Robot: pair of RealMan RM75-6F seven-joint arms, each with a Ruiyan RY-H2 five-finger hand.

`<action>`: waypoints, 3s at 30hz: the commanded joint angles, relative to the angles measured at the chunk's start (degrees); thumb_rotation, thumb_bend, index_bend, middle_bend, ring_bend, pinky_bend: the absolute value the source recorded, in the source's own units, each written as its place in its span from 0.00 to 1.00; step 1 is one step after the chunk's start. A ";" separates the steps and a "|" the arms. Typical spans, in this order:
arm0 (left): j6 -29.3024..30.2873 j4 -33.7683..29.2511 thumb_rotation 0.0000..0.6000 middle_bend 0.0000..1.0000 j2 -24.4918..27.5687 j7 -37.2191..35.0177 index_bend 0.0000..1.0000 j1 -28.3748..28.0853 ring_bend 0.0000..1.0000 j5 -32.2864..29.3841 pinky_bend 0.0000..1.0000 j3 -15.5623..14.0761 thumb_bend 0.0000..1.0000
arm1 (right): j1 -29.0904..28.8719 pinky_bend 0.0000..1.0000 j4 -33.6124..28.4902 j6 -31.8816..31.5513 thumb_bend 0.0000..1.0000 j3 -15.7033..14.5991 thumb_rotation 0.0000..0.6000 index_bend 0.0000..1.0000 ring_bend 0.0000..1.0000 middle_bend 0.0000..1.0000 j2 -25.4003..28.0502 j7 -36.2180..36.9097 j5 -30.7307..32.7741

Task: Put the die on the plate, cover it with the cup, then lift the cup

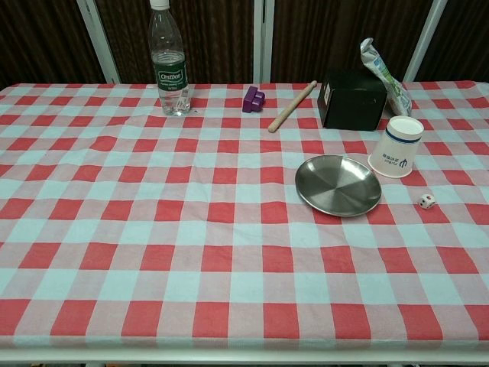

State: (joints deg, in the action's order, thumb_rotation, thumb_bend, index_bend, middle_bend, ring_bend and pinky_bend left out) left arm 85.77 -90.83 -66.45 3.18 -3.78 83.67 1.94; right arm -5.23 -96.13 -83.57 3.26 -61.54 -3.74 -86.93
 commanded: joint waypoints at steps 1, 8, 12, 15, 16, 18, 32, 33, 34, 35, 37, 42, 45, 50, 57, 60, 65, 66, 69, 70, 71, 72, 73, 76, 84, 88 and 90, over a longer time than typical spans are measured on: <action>-0.21 0.09 1.00 0.17 0.01 0.07 0.19 -0.13 0.11 -0.01 0.09 0.08 0.07 | -0.04 0.12 0.00 0.09 0.07 -0.07 1.00 0.02 0.00 0.13 -0.07 0.04 -0.07; -1.16 0.48 1.00 0.17 -0.26 -0.08 0.19 -0.56 0.11 -0.31 0.09 0.27 0.07 | -2.62 0.18 0.42 3.79 0.07 0.10 1.00 0.08 0.04 0.18 -1.22 -0.68 -0.49; -1.46 1.01 1.00 0.17 -0.59 -0.56 0.19 -0.76 0.11 -0.25 0.09 0.36 0.07 | -6.39 0.26 2.07 8.67 0.08 1.48 1.00 0.20 0.11 0.27 -3.67 -2.81 0.76; -1.65 1.41 1.00 0.17 -0.68 -0.85 0.19 -0.81 0.11 -0.25 0.09 0.33 0.07 | -9.87 0.31 4.84 13.70 0.10 2.74 1.00 0.29 0.14 0.32 -6.98 -5.58 3.33; -1.68 1.48 1.00 0.17 -0.66 -1.01 0.19 -0.81 0.11 -0.22 0.09 0.32 0.08 | -11.30 0.32 6.25 15.97 0.10 3.17 1.00 0.30 0.15 0.33 -8.47 -6.76 4.67; -1.65 1.61 1.00 0.17 -0.65 -1.22 0.19 -0.77 0.10 -0.13 0.09 0.26 0.07 | -13.27 0.34 8.44 19.07 0.12 3.68 1.00 0.32 0.15 0.33 -10.74 -8.42 6.63; -1.84 2.10 1.00 0.17 -0.73 -2.40 0.19 -0.36 0.10 -0.33 0.09 -0.02 0.08 | -20.47 0.37 21.09 26.65 0.22 1.63 1.00 0.44 0.18 0.36 -22.42 -18.13 8.35; -1.91 2.17 1.00 0.17 -0.77 -2.54 0.19 -0.35 0.10 -0.33 0.09 -0.06 0.08 | -20.62 0.37 21.87 26.68 0.22 1.33 1.00 0.44 0.18 0.36 -23.16 -18.54 8.23; -1.93 2.20 1.00 0.17 -0.79 -2.66 0.19 -0.33 0.10 -0.33 0.09 -0.08 0.08 | -20.71 0.37 22.38 26.68 0.22 1.12 1.00 0.44 0.18 0.36 -23.66 -18.76 8.15; -1.93 2.25 1.00 0.17 -0.81 -2.78 0.19 -0.32 0.10 -0.30 0.09 -0.09 0.07 | -20.77 0.37 22.86 26.62 0.22 0.95 1.00 0.44 0.18 0.36 -24.12 -18.92 8.08; -1.94 2.44 1.00 0.17 -0.92 -3.10 0.19 -0.28 0.11 -0.28 0.09 -0.11 0.07 | -20.91 0.37 24.00 26.46 0.23 0.74 1.00 0.44 0.18 0.37 -25.06 -19.25 8.09; -2.12 2.98 1.00 0.17 -1.15 -3.92 0.19 -0.29 0.11 -0.20 0.09 -0.16 0.07 | -21.11 0.38 25.99 26.07 0.24 0.78 1.00 0.44 0.19 0.37 -26.81 -19.14 8.57; -2.11 3.21 1.00 0.17 -1.16 -4.43 0.19 -0.30 0.11 -0.07 0.09 -0.15 0.07 | -21.29 0.38 27.00 26.01 0.25 0.70 1.00 0.45 0.20 0.38 -27.48 -19.00 8.66; -2.25 3.57 1.00 0.17 -1.18 -5.13 0.19 -0.34 0.11 0.08 0.09 -0.18 0.08 | -21.55 0.39 28.14 26.28 0.26 0.54 1.00 0.47 0.21 0.40 -28.17 -18.69 9.03; -2.34 3.86 1.00 0.17 -1.25 -5.66 0.19 -0.28 0.11 0.05 0.09 -0.21 0.07 | -21.82 0.40 28.66 26.56 0.26 0.18 1.00 0.47 0.22 0.40 -28.57 -18.28 9.18; -2.29 4.03 1.00 0.17 -1.29 -5.86 0.19 -0.20 0.11 0.10 0.09 -0.27 0.07 | -21.96 0.40 28.70 26.68 0.27 0.03 1.00 0.48 0.23 0.41 -28.68 -18.27 9.25; -2.24 4.18 1.00 0.17 -1.40 -6.17 0.19 -0.14 0.10 0.11 0.09 -0.26 0.07 | -21.92 0.45 28.25 26.13 0.32 -0.09 1.00 0.57 0.27 0.45 -28.58 -18.21 9.12; -2.23 4.21 1.00 0.17 -1.39 -6.22 0.19 -0.12 0.10 0.12 0.09 -0.28 0.07 | -21.85 0.46 27.57 25.78 0.33 -0.17 1.00 0.58 0.28 0.46 -28.25 -18.03 8.85; -2.00 4.19 1.00 0.17 -1.33 -6.32 0.19 0.05 0.11 0.14 0.09 -0.30 0.08 | -21.50 0.48 22.10 23.44 0.33 -0.77 1.00 0.59 0.29 0.47 -25.25 -17.04 6.38; -1.91 4.14 1.00 0.17 -1.30 -6.32 0.19 0.09 0.11 0.14 0.09 -0.27 0.08 | -21.51 0.48 19.93 22.93 0.33 -0.85 1.00 0.59 0.30 0.47 -24.05 -16.62 5.68; -1.84 4.10 1.00 0.17 -1.25 -6.30 0.19 0.11 0.11 0.16 0.09 -0.26 0.08 | -21.63 0.49 17.68 22.61 0.33 -0.89 1.00 0.59 0.30 0.48 -22.82 -16.21 5.00; -1.75 4.03 1.00 0.17 -1.21 -6.25 0.19 0.13 0.11 0.21 0.09 -0.24 0.07 | -21.88 0.49 15.54 22.45 0.33 -0.81 1.00 0.59 0.30 0.48 -21.66 -15.87 4.41; -1.65 3.98 1.00 0.17 -1.15 -6.19 0.19 0.15 0.11 0.31 0.09 -0.25 0.07 | -22.47 0.49 13.09 22.59 0.33 -0.56 1.00 0.59 0.30 0.48 -20.42 -15.47 3.69; -1.37 3.79 1.00 0.17 -0.92 -6.25 0.19 0.22 0.11 0.69 0.09 -0.32 0.07 | -24.85 0.49 10.40 24.62 0.33 0.82 1.00 0.59 0.30 0.47 -19.37 -16.07 3.53; -1.09 3.47 1.00 0.17 -0.63 -6.72 0.19 0.72 0.10 0.46 0.09 -0.47 0.07 | -31.58 0.38 16.08 31.33 0.33 4.16 1.00 0.59 0.29 0.47 -24.61 -23.44 7.54; -1.58 3.70 1.00 0.17 -0.91 -6.91 0.19 0.68 0.11 0.24 0.09 -0.56 0.07 | -33.73 0.34 20.69 34.02 0.33 4.05 1.00 0.59 0.27 0.45 -28.02 -25.30 9.22; -1.75 3.82 1.00 0.17 -0.97 -7.02 0.19 0.63 0.11 0.19 0.09 -0.56 0.07 | -34.31 0.34 22.61 34.53 0.33 3.90 1.00 0.59 0.27 0.45 -29.39 -25.63 9.60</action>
State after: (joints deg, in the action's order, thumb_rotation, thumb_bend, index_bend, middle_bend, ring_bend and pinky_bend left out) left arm 84.02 -87.01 -67.41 -3.84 -3.14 83.87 1.38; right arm -38.48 -75.29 -50.11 7.12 -89.36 -28.49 -78.16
